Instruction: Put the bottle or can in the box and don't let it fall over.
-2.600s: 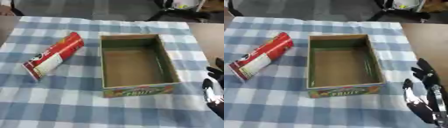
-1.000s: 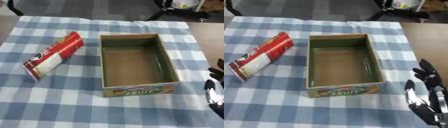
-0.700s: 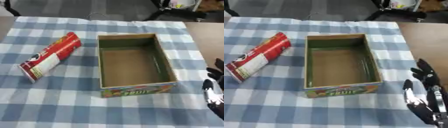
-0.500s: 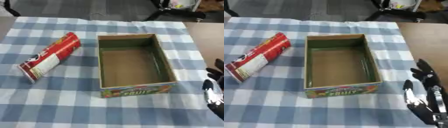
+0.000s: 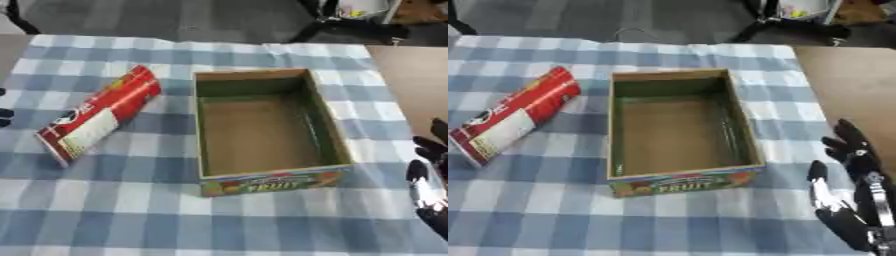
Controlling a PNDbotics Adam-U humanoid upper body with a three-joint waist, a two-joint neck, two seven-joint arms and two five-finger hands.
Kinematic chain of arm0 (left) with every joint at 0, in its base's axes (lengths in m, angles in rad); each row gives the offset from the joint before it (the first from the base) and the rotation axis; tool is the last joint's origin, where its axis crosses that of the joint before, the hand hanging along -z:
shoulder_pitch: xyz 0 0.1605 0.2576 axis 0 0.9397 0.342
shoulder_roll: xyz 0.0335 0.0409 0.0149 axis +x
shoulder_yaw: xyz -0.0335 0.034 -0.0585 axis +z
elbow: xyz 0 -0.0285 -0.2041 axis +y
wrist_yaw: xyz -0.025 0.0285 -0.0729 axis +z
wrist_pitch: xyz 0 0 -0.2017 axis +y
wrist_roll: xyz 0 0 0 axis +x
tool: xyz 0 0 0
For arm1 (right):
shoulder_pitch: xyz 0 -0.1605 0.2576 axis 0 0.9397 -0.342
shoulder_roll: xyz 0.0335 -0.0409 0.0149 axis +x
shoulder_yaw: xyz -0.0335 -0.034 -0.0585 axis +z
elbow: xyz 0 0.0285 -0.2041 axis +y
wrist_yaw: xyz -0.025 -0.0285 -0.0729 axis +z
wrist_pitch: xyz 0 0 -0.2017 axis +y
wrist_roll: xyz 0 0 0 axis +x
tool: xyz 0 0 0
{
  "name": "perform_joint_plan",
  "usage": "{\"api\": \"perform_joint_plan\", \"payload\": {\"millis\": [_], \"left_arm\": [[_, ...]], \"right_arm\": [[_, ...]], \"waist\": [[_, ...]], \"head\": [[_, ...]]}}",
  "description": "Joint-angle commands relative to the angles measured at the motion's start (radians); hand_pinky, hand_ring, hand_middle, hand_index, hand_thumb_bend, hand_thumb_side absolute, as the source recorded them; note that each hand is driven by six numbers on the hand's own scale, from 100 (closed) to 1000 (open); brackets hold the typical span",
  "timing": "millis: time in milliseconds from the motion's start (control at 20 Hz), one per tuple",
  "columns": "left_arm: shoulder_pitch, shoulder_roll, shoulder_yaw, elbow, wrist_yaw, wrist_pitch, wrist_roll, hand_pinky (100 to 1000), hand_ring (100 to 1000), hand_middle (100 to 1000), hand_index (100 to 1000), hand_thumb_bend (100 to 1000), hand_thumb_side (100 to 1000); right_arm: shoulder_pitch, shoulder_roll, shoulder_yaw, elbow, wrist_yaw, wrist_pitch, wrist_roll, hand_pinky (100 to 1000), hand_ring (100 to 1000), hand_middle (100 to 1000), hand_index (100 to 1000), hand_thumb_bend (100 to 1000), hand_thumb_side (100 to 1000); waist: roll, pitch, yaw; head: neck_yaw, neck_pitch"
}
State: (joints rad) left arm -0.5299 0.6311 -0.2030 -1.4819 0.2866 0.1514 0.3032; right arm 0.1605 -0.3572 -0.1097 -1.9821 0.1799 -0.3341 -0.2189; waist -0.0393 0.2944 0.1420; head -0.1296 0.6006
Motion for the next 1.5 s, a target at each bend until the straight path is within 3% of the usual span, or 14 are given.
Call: {"api": "perform_joint_plan", "payload": {"millis": [50, 650, 1100, 1500], "left_arm": [[-0.023, 0.015, -0.009, -0.003, -0.016, 0.006, -0.024, 661, 616, 776, 698, 100, 692], [-0.069, -0.003, -0.049, 0.046, -0.123, 0.089, -0.042, 684, 627, 773, 713, 100, 718], [-0.076, -0.008, -0.052, 0.045, -0.224, 0.175, 0.010, 725, 639, 769, 709, 168, 613], [-0.082, -0.010, -0.053, 0.040, -0.279, 0.219, 0.003, 737, 625, 752, 709, 222, 609]], "right_arm": [[-0.003, -0.024, -0.001, -0.018, -0.006, 0.000, 0.005, 865, 873, 1000, 943, 100, 470], [-0.001, -0.025, 0.001, -0.018, -0.011, -0.003, 0.008, 864, 871, 1000, 940, 100, 470], [-0.001, -0.025, 0.001, -0.018, -0.013, 0.000, 0.010, 864, 870, 1000, 940, 100, 470], [-0.002, -0.023, 0.001, -0.018, -0.012, 0.003, 0.012, 864, 870, 1000, 940, 100, 471]], "waist": [[-0.002, -0.029, -0.003], [-0.006, -0.033, -0.012], [-0.003, -0.034, -0.008], [-0.002, -0.031, -0.008]], "head": [[-0.002, -0.002], [-0.005, 0.003], [-0.008, 0.002], [-0.009, -0.003]]}}
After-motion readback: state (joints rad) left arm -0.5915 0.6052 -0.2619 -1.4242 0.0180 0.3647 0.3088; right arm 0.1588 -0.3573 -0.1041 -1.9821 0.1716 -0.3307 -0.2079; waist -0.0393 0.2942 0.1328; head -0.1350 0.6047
